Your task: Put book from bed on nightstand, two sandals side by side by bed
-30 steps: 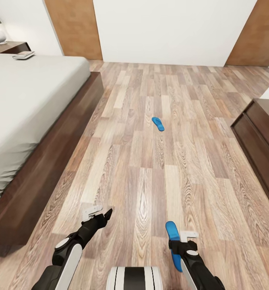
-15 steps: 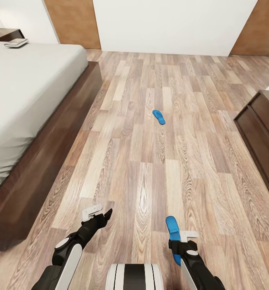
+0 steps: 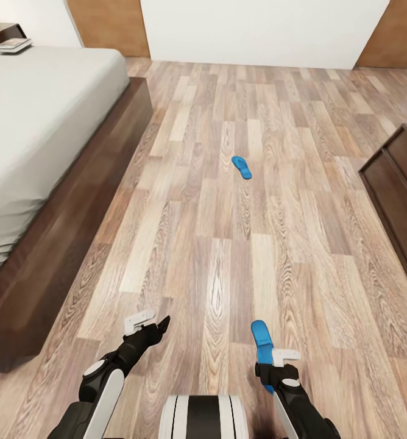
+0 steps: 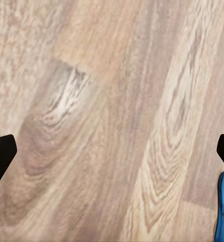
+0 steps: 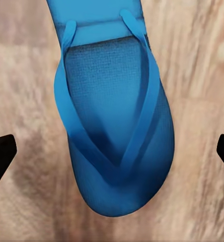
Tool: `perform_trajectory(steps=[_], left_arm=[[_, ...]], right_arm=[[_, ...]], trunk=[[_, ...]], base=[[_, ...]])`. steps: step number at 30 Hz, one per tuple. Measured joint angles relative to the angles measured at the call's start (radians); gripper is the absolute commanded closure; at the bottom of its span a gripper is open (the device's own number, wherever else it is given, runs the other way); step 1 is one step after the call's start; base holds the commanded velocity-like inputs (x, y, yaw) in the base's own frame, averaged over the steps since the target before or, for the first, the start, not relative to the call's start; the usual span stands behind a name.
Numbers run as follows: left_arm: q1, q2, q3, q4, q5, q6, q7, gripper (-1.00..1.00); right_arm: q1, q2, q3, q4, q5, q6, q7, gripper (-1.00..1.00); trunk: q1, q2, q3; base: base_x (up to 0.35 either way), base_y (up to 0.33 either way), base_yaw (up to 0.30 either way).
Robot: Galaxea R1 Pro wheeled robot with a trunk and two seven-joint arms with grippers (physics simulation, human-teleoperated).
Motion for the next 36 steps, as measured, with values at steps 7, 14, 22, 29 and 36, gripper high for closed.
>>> perform_trajectory(steps=[7,14,22,29,36], left_arm=[[0.0,-0.001,-0.001,0.0,0.0,0.0,0.0,-1.0],[0.0,0.0,-0.001,0.0,0.0,0.0,-0.001,-1.0],[0.0,0.0,-0.008,-0.001,0.0,0.0,-0.001,-1.0],[0.0,0.0,-0.021,-0.001,0.0,0.0,-0.001,-1.0],[0.0,0.0,-0.023,-0.001,0.0,-0.001,-0.001,-1.0]], right_arm=[[0.0,0.0,0.0,0.0,0.0,0.0,0.0,-1.0],[0.0,0.0,0.0,0.0,0.0,0.0,0.0,-1.0],[0.0,0.0,0.0,0.0,0.001,0.0,0.0,-1.0],[0.0,0.0,0.0,0.0,0.001,0.0,0.0,-1.0],[0.0,0.0,0.0,0.0,0.001,0.0,-0.001,-1.0]], trunk=[[0.001,-0.001,-0.012],[0.001,-0.001,-0.012],[0.001,-0.001,-0.012],[0.001,-0.001,-0.012],[0.001,-0.001,-0.012]], base=[[0.0,0.0,0.0],[0.013,0.0,0.0],[0.176,0.0,0.0],[0.071,-0.007,0.0],[0.023,-0.009,0.0]])
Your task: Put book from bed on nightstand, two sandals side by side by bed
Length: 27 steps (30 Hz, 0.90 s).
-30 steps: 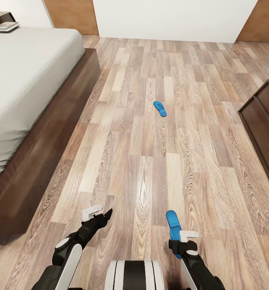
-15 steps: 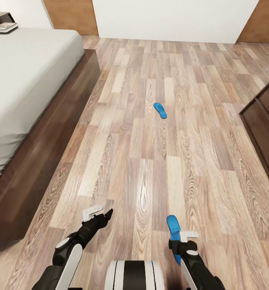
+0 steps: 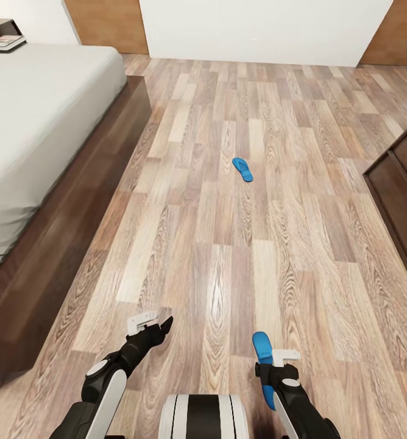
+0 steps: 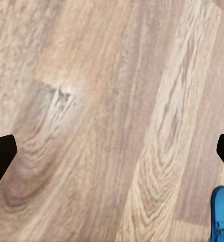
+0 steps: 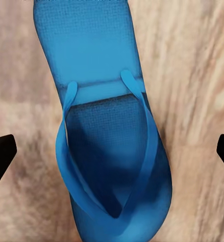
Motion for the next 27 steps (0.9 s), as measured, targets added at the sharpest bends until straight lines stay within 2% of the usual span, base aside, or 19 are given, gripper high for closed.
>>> perform_trajectory(steps=[8,22,27], left_arm=[[0.0,0.0,0.0,0.0,0.0,0.001,0.0,-1.0],[0.0,0.0,0.0,0.001,0.001,0.001,0.001,-1.0],[0.0,0.0,0.0,0.001,0.001,0.001,0.001,-1.0]], right_arm=[[0.0,0.0,0.0,0.0,0.0,0.0,-0.001,-1.0],[0.0,0.0,0.0,0.0,0.0,0.0,0.0,-1.0],[0.0,0.0,0.0,0.0,0.0,0.0,-0.001,-1.0]], trunk=[[0.0,0.0,0.0],[0.006,-0.003,-0.054],[0.006,-0.003,-0.054]], base=[[0.002,-0.001,0.0],[0.0,0.0,0.0],[0.0,0.0,0.0]])
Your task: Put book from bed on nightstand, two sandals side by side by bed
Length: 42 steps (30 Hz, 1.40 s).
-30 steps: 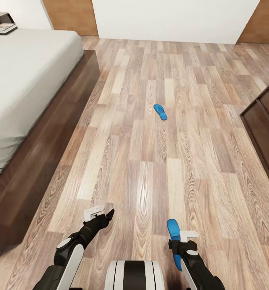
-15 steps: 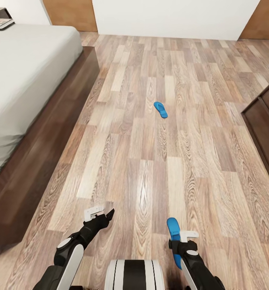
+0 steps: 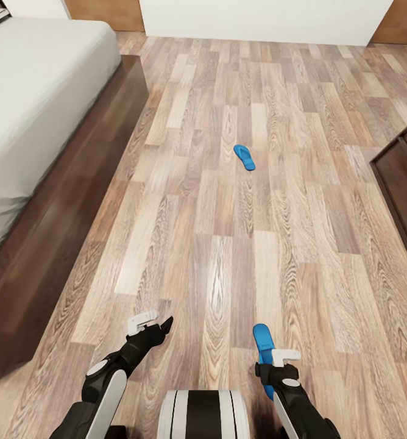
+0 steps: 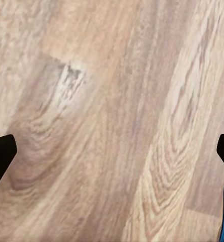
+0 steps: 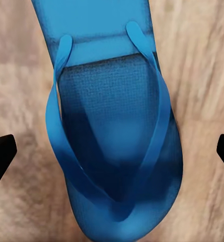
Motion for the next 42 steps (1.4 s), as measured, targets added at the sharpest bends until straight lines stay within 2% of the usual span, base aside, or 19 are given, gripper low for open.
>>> perform_trajectory(steps=[15,27,42], left_arm=[[0.0,0.0,-0.006,0.0,-0.001,-0.001,-0.001,-1.0],[0.0,0.0,-0.006,0.0,-0.001,-0.001,0.0,-1.0],[0.0,0.0,-0.006,-0.006,-0.001,0.0,0.0,-1.0]], right_arm=[[0.0,0.0,0.001,0.0,0.0,0.0,0.0,-1.0],[0.0,0.0,0.001,0.0,0.0,0.0,0.0,-1.0],[0.0,0.0,0.0,-0.001,0.0,0.0,0.0,-1.0]], trunk=[[0.0,0.0,0.0],[0.0,0.0,0.0],[0.0,0.0,0.0]], base=[[0.067,0.0,0.0],[0.178,0.0,0.0],[0.009,0.0,0.0]])
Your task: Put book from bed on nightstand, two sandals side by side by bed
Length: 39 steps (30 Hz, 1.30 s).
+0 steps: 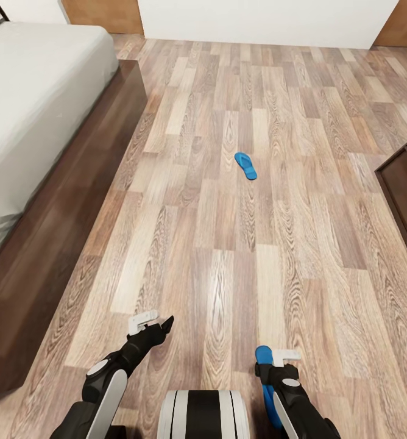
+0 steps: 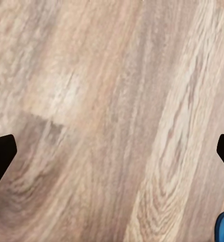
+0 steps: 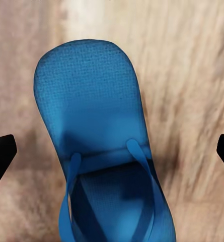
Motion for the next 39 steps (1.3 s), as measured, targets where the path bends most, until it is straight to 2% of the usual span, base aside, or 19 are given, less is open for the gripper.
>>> perform_trajectory(steps=[26,39], left_arm=[[0.0,0.0,0.0,-0.001,0.003,0.002,0.001,-1.0],[0.0,0.0,0.0,0.0,0.003,0.003,0.001,-1.0]], right_arm=[[0.0,-0.001,0.0,-0.004,0.0,0.0,0.0,-1.0],[0.0,-0.001,0.0,-0.004,0.0,0.0,0.0,-1.0]], trunk=[[0.0,0.0,0.0],[0.006,-0.003,-0.05]], base=[[0.0,0.0,0.0],[0.0,0.0,0.0]])
